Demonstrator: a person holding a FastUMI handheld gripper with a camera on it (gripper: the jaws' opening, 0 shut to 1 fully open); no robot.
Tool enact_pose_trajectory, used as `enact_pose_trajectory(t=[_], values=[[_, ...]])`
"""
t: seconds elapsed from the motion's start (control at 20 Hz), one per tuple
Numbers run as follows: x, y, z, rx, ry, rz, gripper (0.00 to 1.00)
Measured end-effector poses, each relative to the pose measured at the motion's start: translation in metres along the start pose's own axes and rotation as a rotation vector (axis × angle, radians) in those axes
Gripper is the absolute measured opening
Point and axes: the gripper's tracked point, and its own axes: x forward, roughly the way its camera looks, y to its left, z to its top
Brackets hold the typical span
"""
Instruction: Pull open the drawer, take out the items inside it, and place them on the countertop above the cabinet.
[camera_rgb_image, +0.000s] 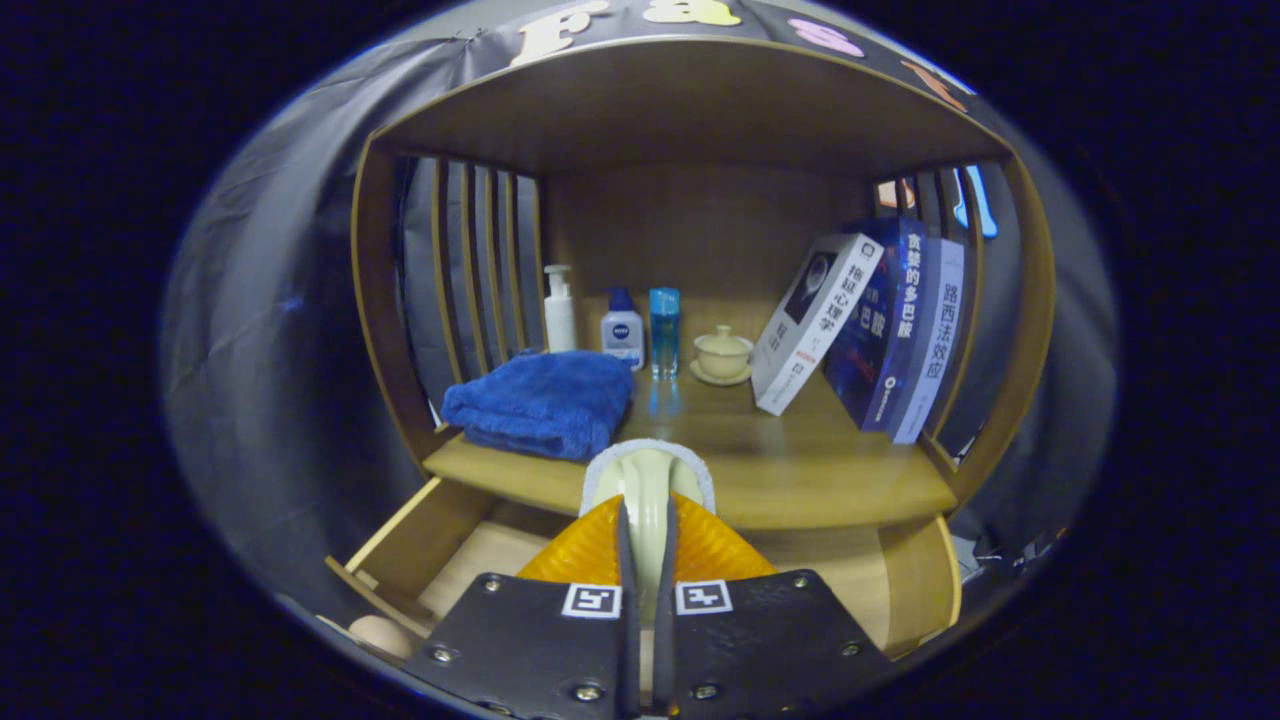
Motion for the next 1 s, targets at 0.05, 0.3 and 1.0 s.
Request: enact_pose_trajectory(t=[0.05,0.3,1.0], values=[[0.005,0.0,0.007,0.006,-0.012,-0.002,0.06],[0.038,-0.01,0.024,0.031,-0.044,-0.045,0.06],[0.096,-0.033,0.015,0.052,-0.07,-0.137,0.06]])
